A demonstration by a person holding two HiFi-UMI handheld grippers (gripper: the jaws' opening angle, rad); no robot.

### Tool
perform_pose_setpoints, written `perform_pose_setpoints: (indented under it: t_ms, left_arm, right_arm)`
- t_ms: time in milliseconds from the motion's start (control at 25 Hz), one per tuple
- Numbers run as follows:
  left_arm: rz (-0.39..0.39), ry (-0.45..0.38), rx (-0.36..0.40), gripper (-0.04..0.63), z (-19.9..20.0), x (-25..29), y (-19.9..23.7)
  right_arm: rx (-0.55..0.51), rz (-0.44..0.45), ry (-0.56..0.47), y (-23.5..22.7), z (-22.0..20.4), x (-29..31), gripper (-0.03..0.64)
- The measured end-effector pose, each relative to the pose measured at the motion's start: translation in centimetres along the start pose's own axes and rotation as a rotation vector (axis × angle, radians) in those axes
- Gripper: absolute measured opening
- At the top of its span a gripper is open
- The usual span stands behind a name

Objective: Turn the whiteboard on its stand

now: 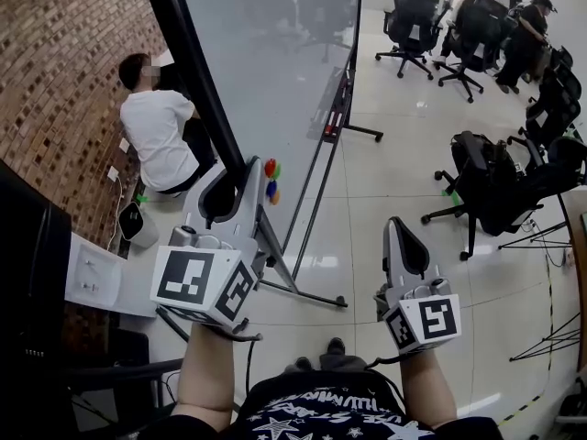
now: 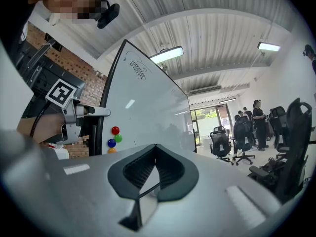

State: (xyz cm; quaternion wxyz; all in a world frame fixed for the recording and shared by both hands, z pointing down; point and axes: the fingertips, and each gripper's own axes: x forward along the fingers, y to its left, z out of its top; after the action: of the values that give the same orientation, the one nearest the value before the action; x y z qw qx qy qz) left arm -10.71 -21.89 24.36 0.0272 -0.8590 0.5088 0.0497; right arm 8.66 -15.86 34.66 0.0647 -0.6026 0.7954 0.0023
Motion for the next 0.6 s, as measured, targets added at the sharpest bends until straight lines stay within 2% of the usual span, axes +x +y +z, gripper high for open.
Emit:
perform_pose_setpoints:
  t_ms: [600]
  left_arm:
    - [-0.007,0.017,-0.004,0.072,0.0,-2.5,-0.8]
  right_arm:
    - [-0.03,-0.01,0.0,2.3,0.3,-2.2,0.008]
